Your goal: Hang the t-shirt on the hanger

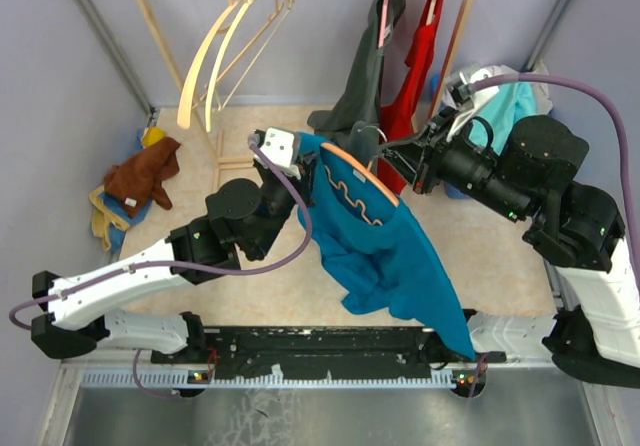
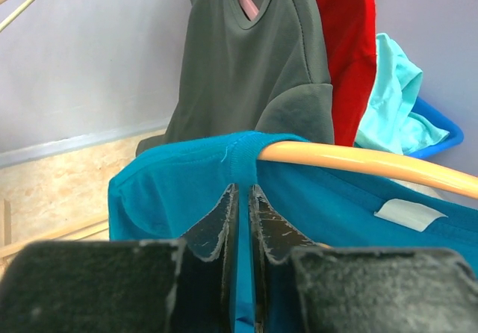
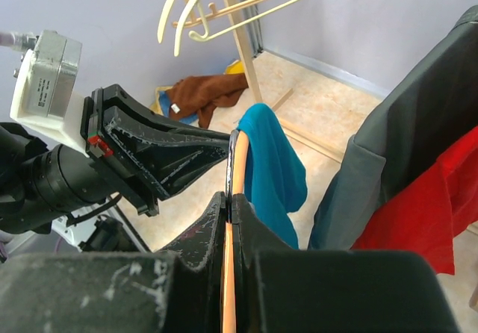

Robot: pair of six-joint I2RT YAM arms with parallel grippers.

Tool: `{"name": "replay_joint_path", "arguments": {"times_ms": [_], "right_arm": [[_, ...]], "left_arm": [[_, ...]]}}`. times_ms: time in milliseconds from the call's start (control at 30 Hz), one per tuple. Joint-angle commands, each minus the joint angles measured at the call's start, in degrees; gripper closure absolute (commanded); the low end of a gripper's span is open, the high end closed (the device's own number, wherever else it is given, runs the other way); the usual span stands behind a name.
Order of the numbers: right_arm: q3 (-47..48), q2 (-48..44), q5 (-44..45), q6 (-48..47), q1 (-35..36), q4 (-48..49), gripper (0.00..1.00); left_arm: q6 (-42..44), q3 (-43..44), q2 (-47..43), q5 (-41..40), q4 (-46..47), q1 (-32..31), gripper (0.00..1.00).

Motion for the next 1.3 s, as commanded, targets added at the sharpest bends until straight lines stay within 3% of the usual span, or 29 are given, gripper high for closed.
{"name": "replay_joint_path", "arguments": {"times_ms": [0,100,200,600,700,933,1267], "right_arm": [[0.5,-1.6,-0.4,0.5,0.4,6.8,1.00],[0.5,-1.4,-0.5,0.4,0.4,6.9,1.00],[0.2,-1.5,-0.8,0.5,0.4,7.4,1.00],[-0.7,-2.2,-1.8,1.3,0.4,8.5,1.00],[-0.7,-2.5,-1.7,1.2,0.4,8.2,1.00],[-1.1,-2.8,-1.3,0.9,0.4,8.2,1.00],[-1.0,-1.9,-1.3,0.6,0.4,8.8,1.00]], "left_arm": [[-1.7,1.2,-0.2,2.2,0.9,0.3,0.85],[-3.9,1.0,-1.0,3.5,-1.1,0.3,0.68],[-5.9,0.2,-1.7,3.3,-1.7,0.3,0.59],[-5.4,3.2,3.4,-3.2,-3.3,0.8,0.55],[-5.0,2.8,3.0,-3.6,-2.2,0.9,0.58],[-4.4,3.7,2.4,-2.0,-1.9,0.8,0.83],[-4.9,5.9,2.2,1.0,-3.5,0.1,0.90]]}}
